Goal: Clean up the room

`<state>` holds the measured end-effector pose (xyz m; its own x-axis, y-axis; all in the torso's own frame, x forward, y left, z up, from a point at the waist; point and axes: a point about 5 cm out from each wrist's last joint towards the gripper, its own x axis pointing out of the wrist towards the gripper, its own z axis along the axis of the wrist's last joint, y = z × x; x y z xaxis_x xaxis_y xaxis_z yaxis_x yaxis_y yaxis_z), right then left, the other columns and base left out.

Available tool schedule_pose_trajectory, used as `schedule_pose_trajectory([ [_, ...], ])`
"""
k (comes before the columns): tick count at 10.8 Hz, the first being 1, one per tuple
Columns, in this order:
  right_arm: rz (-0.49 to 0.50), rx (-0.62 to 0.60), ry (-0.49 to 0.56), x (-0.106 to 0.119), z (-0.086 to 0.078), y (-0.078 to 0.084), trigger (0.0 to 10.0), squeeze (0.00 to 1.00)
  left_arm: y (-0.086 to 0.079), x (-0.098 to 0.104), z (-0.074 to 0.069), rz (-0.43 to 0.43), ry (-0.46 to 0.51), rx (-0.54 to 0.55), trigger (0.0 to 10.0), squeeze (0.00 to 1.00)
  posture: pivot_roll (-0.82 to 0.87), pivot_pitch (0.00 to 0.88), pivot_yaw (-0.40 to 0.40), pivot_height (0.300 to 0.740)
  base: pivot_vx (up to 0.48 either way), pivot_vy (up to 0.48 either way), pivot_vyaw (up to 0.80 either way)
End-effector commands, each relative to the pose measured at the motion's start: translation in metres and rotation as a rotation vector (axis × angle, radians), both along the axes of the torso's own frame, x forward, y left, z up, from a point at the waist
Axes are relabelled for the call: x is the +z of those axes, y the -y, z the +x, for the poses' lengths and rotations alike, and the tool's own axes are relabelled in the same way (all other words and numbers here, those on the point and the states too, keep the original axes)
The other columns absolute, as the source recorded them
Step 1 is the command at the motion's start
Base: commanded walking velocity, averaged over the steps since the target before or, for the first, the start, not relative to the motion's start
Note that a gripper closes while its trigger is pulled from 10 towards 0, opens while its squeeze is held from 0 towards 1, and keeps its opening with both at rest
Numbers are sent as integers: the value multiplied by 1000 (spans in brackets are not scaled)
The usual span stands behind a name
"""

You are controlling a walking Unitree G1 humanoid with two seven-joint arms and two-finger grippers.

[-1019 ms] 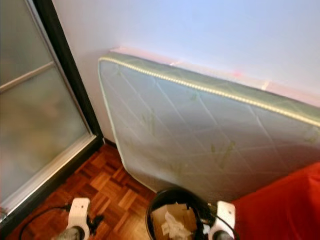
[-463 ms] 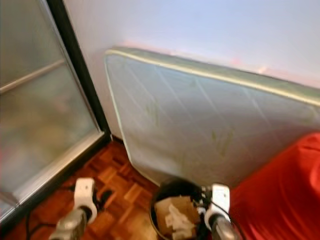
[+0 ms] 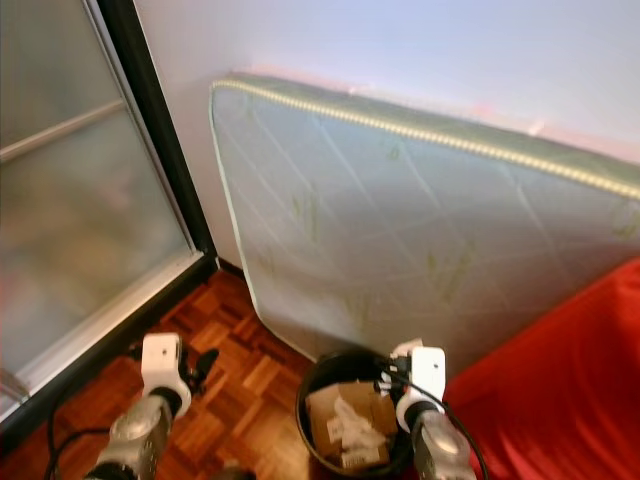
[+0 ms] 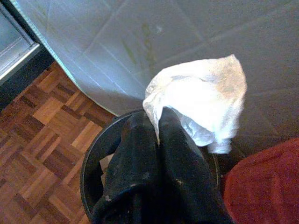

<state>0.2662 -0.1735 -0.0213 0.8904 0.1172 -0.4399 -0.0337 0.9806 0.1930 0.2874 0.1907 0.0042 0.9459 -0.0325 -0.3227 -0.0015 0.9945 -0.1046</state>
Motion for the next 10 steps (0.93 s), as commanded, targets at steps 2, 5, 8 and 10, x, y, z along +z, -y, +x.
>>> schedule_pose_trajectory([
  [2, -8, 12, 5, -1, -1, -3, 10000, 0, 1, 3, 2, -10, 22, 13, 10000, 0, -35, 68, -4, 616, 0, 0, 0],
  [5, -2, 7, 12, 0, -1, -3, 10000, 0, 1, 8, 7, -9, 45, 18, 10000, 0, -30, 76, -4, 616, 0, 0, 0],
  [8, 2, 24, 21, 2, 3, -8, 10000, 0, 3, 14, 12, -18, 69, 15, 10000, 0, -25, 77, -4, 616, 0, 0, 0],
  [10, -3, 40, 29, 5, 5, -10, 10000, 0, 3, 16, 14, -20, 76, 11, 10000, 0, -24, 79, -4, 616, 0, 0, 0],
])
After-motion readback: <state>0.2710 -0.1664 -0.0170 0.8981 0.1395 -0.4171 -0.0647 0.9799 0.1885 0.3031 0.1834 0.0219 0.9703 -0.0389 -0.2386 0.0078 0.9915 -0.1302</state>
